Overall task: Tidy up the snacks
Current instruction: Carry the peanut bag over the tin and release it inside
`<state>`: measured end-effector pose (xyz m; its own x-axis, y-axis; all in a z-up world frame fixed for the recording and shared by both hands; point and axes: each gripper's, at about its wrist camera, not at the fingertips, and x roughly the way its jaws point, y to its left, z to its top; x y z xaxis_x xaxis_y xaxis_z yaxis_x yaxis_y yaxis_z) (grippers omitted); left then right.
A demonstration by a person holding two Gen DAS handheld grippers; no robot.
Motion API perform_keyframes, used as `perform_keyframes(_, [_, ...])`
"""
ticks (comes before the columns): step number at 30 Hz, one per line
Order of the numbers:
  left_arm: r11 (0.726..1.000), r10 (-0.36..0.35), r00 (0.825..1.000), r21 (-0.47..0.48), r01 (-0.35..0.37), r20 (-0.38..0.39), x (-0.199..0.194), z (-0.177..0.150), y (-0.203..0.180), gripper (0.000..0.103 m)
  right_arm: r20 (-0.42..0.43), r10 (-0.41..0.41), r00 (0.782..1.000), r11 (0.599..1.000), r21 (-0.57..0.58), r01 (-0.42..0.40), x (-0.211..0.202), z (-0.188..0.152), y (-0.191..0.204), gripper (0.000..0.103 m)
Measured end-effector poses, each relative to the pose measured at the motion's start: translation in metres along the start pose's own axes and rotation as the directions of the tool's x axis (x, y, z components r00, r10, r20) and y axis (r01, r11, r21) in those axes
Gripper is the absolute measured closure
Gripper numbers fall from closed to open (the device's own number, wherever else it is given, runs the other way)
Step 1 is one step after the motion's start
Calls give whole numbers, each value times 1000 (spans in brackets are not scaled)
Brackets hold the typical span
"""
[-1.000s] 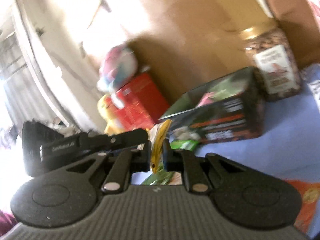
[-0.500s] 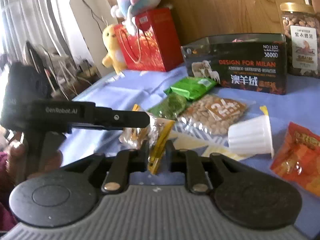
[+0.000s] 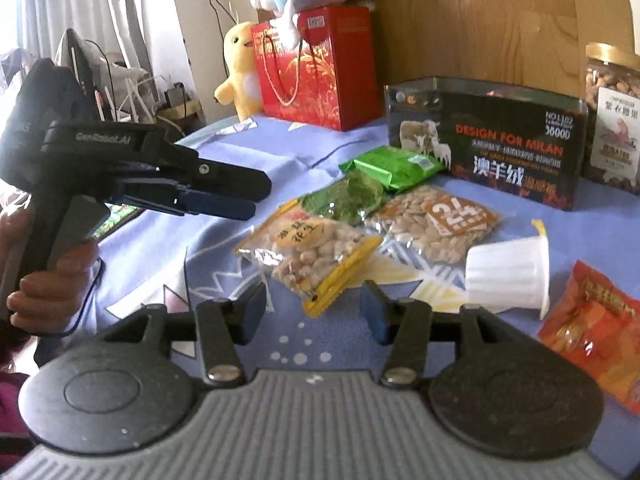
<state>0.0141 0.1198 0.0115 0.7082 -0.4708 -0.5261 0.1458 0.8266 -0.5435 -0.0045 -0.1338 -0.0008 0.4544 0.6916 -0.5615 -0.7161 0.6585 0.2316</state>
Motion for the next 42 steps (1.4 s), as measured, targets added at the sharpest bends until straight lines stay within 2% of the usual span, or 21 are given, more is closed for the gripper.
perform_keyframes(2, [1000, 28, 999, 7, -28, -40, 11, -2, -1, 36, -5, 0, 1000, 1000, -21, 0, 2, 2, 2, 48])
perform_keyframes(3, [1000, 30, 999, 11, -29, -33, 14, -4, -1, 36, -9, -5, 1000, 999, -36, 4, 4, 3, 3, 48])
perform_keyframes(6, [1000, 3, 999, 7, -3, -44, 17, -8, -3, 43, -10, -16, 1000, 997, -77, 15, 11, 5, 7, 48])
perform_keyframes(8, [1000, 1, 999, 21, 0, -46, 17, -10, -7, 44, -2, -47, 999, 995, -91, 46, 14, 7, 10, 60])
perform_keyframes(12, [999, -41, 999, 1, 41, -21, 11, -3, -10, 44, 66, -63, 996, 993, -94, 69, 7, 10, 9, 70])
perform_keyframes(14, [998, -59, 998, 16, 59, 6, 9, 7, -16, 44, 111, -73, 991, 992, -97, 84, 0, 15, 9, 70])
perform_keyframes(21, [985, -93, 992, 156, 78, 91, 26, 63, -54, 44, 247, -177, 953, 975, -89, 204, -8, 53, -9, 70])
perform_keyframes(25, [981, -121, 985, 166, 100, 120, 53, 96, -68, 44, 299, -244, 922, 958, -75, 278, -5, 79, -31, 70])
perform_keyframes(30, [974, -88, 991, 216, 64, 101, 106, 125, -86, 44, 279, -321, 905, 942, -7, 336, 9, 102, -72, 68])
perform_keyframes(32, [970, -60, 994, 238, 38, 89, 127, 128, -90, 43, 265, -369, 891, 926, 18, 378, 15, 102, -84, 61])
perform_keyframes(34, [966, -24, 997, 257, 4, 76, 144, 129, -92, 37, 256, -408, 876, 911, 50, 410, 18, 101, -97, 61])
perform_keyframes(36, [967, -19, 997, 255, 0, 71, 152, 128, -91, 30, 263, -420, 869, 907, 96, 409, 10, 97, -105, 60])
perform_keyframes(40, [969, -54, 995, 244, 31, 86, 135, 119, -88, 30, 291, -408, 865, 913, 156, 378, -17, 81, -110, 56])
perform_keyframes(42, [970, -79, 992, 237, 55, 95, 119, 110, -86, 30, 291, -353, 889, 932, 193, 307, -33, 65, -110, 56])
